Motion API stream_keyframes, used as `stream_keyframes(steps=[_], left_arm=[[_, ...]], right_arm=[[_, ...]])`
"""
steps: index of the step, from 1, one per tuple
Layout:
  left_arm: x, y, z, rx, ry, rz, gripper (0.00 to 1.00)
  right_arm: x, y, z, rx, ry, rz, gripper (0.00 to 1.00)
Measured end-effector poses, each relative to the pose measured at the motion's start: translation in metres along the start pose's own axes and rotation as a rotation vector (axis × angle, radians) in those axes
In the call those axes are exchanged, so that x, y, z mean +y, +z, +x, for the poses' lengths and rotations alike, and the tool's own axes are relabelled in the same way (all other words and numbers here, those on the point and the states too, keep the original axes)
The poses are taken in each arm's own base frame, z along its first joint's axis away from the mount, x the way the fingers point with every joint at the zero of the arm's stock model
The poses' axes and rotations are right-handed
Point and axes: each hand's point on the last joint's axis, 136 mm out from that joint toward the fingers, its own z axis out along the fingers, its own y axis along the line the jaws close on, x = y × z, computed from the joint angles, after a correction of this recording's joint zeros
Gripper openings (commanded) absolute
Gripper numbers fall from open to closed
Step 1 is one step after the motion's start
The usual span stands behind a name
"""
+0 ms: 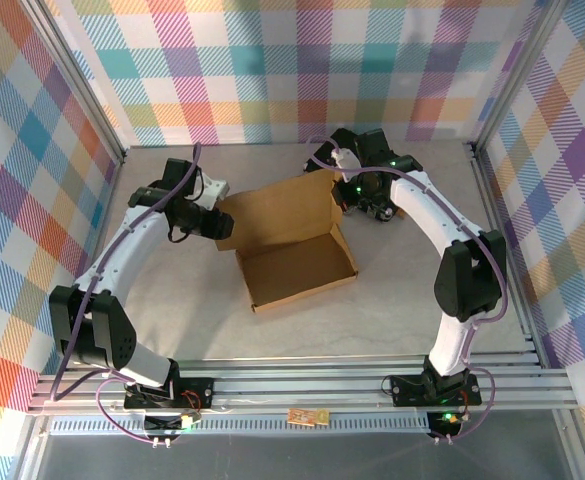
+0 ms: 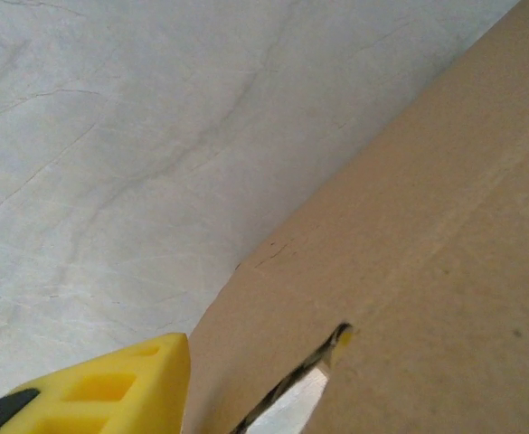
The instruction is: Fold the paper box
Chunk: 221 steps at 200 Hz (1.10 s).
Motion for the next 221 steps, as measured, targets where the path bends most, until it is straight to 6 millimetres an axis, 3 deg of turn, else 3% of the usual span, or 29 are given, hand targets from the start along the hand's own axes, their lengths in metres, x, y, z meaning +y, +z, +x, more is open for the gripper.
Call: stream_keyframes(steps=[35,71,151,221], left_arm=[[0.000,0.000,0.001,0.002,-0.013,-0.002,0.24],[-0.002,0.001,0.002,0.007,-0.068,-0.001,0.20],[-0.006,0.008,-0.009,-0.051,-0.405,-0.050,0.26],[0.012,0.019,-0.025,-0.070,-0.619,-0.136,0.01]], right_arm=[[-0.001,0.001,0.001,0.003,0.010,0.001,0.00],[-0.002,0.001,0.001,0.003,0.037,0.002,0.00],[0.004,0.008,-0.002,-0.014,0.183,-0.004,0.00],[0.014,0.021,-0.007,-0.055,0.312,-0.023,0.00]])
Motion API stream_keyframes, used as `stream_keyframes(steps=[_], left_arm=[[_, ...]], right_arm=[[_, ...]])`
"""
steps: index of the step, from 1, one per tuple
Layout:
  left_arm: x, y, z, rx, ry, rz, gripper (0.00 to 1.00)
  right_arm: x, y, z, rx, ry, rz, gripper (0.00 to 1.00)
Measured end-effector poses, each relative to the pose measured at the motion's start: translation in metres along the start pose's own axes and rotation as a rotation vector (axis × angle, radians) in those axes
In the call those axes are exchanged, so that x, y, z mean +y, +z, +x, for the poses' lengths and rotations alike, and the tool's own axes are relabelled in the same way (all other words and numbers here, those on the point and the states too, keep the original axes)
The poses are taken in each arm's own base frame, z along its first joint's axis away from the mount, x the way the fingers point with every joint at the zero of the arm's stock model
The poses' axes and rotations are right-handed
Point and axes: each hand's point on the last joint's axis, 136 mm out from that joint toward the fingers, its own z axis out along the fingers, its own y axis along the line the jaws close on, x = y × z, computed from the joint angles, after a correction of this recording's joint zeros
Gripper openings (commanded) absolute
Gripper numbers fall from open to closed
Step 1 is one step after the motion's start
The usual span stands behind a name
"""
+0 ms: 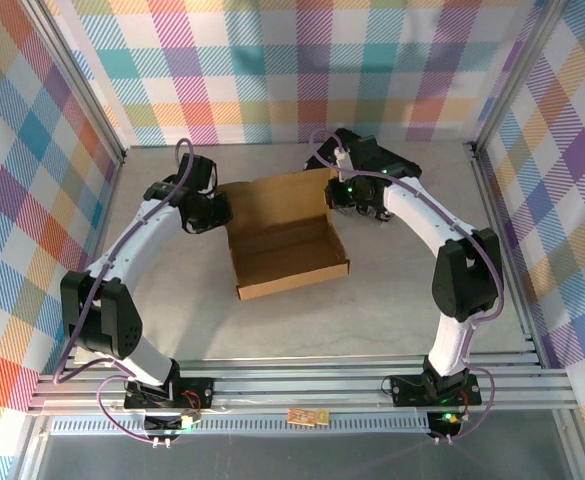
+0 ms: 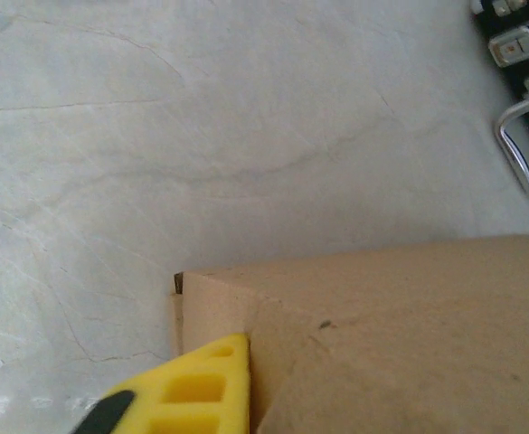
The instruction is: Fold the paper box
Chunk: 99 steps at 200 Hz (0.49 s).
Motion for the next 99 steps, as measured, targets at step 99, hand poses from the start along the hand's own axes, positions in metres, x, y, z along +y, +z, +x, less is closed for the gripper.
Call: stream_keyframes(steps=[99], left_arm=[[0.009,-0.006,-0.028,-0.101,-0.066,-0.095,0.00]], right_arm=[[0.019,0.006,-0.015,-0.085,0.061,0.009,0.00]])
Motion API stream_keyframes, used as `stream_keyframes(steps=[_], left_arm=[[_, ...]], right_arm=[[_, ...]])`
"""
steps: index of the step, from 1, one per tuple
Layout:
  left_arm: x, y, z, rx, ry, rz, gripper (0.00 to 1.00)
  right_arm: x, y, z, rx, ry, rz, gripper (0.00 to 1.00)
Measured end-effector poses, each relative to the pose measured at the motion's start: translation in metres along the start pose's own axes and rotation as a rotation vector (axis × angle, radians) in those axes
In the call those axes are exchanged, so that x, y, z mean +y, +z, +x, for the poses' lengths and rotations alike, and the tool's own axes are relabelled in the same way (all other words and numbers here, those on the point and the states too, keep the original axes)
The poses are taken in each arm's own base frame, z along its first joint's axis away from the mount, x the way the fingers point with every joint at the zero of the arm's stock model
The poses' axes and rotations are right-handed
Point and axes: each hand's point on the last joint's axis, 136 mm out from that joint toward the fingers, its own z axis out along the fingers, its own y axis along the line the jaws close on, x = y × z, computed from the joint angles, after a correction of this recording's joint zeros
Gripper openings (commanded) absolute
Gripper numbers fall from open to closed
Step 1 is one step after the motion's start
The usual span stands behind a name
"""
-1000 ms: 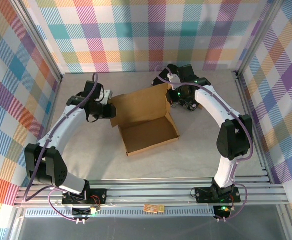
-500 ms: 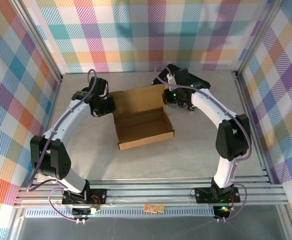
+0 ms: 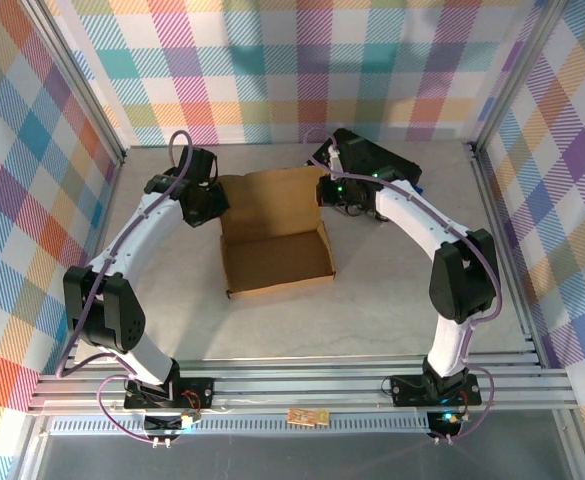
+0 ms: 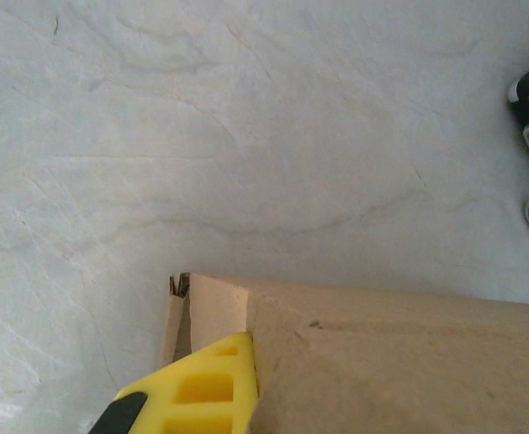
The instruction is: Fold the paper box
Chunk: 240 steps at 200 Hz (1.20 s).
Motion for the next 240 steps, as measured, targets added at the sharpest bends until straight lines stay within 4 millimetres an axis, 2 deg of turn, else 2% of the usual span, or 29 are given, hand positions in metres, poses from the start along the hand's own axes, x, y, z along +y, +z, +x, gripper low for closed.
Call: stream_keyframes(steps=[49,73,99,118,144,181,201,240], left_arm=[[0.003,-0.003,-0.032,-0.170,-0.019,0.065,0.00],[0.015,0.004,-0.032,-0.240,-0.028,0.093,0.00],[0.029,0.013,-0.014,-0.293,-0.024,0.120,0.00],[0.039,0.013,0.000,-0.344,-0.026,0.157,0.00],[0.053,0.015,0.024,-0.406,-0.030,0.207,0.00],[0.058,0.009,0.037,-0.487,-0.033,0.277,0.00],[0.058,0.005,0.044,-0.504,-0.026,0.296,0.00],[0.050,0.001,0.058,-0.506,0.022,0.305,0.00]], right_arm=[[0.013,0.014,-0.032,-0.147,-0.017,-0.047,0.00],[0.020,0.030,-0.037,-0.202,-0.038,-0.073,0.00],[0.018,0.049,-0.020,-0.257,-0.068,-0.070,0.00],[0.019,0.053,-0.007,-0.307,-0.095,-0.084,0.00],[0.023,0.053,0.015,-0.332,-0.124,-0.113,0.00],[0.027,0.044,0.031,-0.369,-0.141,-0.145,0.00],[0.027,0.039,0.036,-0.368,-0.140,-0.150,0.14],[0.027,0.030,0.048,-0.312,-0.119,-0.131,0.29]])
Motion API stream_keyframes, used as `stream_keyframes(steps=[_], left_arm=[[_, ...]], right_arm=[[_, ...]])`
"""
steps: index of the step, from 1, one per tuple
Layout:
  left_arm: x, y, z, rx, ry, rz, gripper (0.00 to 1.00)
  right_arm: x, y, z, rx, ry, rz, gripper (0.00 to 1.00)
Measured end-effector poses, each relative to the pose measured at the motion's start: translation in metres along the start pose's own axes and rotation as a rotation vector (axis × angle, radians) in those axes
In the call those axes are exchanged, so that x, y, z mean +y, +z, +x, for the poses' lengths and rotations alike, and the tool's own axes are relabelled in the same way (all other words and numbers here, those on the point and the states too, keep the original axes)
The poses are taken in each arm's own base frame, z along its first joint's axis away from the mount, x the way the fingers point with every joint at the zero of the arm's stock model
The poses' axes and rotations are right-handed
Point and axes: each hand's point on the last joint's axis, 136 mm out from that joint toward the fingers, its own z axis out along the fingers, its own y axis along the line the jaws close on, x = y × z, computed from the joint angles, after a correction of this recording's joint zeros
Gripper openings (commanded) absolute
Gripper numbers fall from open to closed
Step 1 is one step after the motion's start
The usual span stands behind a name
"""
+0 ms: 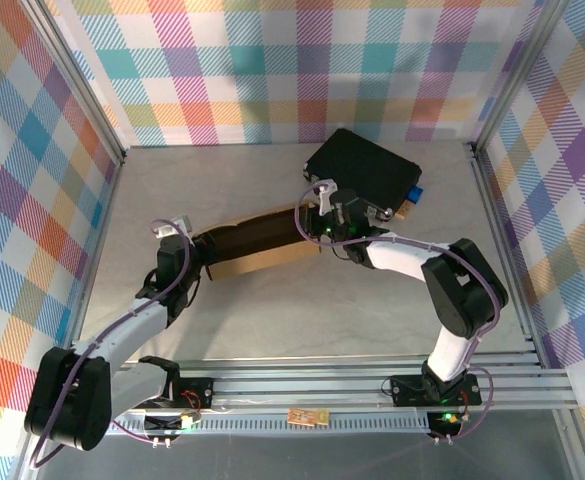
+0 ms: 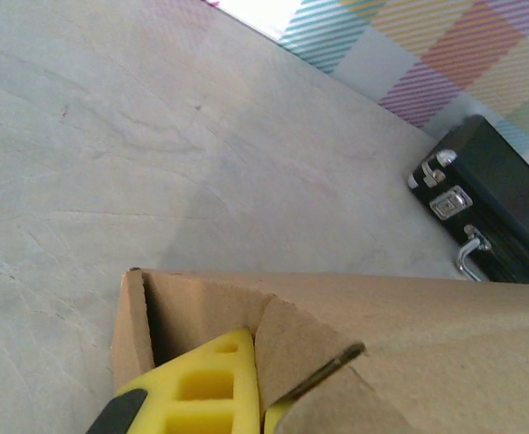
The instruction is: Fold the paper box
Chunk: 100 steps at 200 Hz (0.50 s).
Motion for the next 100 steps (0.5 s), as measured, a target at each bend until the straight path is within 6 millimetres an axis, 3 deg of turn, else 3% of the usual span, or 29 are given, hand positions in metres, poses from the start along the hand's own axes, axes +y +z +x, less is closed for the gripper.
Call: stream_keyframes(steps=[40,100], left_arm=[[-0.008,-0.013,0.014,0.016,0.081,0.005,0.00],[-0.012,-0.020,0.029,0.019,0.139,0.006,0.00]], right_arm=[[-0.003,-0.017,0.008,0.052,0.019,0.042,0.42],[-0.003,-0.047,0.043,0.160,0.064,0.055,0.61]])
